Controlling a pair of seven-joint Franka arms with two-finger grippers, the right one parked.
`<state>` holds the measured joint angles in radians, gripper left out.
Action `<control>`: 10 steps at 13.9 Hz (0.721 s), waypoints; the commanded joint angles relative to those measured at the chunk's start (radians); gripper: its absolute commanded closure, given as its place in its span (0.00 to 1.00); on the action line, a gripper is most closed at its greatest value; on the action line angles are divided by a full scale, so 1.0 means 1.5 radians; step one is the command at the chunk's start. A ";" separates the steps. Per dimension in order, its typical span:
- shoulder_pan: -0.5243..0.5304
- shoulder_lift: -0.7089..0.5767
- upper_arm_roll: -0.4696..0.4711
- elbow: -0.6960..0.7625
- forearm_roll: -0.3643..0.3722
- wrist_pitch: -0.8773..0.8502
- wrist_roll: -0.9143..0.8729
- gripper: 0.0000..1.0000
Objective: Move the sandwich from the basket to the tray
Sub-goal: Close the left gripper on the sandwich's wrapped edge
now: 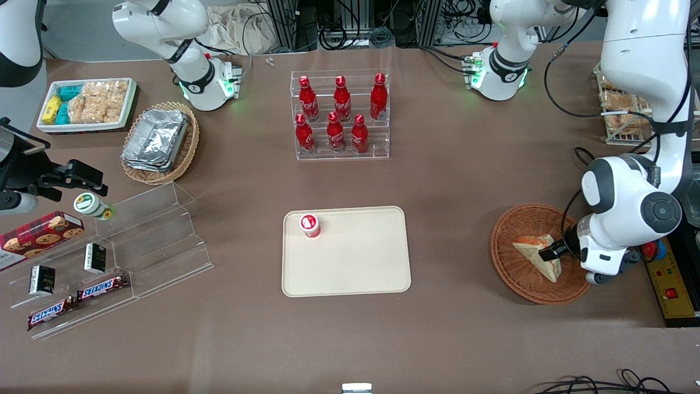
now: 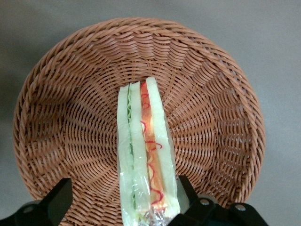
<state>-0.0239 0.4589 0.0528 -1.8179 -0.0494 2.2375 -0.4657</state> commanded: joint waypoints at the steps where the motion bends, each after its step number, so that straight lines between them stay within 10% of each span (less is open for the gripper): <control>1: -0.007 0.002 0.004 -0.005 -0.011 0.015 -0.025 0.01; 10: -0.008 0.027 0.002 -0.003 -0.056 0.028 -0.044 0.06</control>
<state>-0.0242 0.4826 0.0519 -1.8224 -0.0930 2.2500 -0.5081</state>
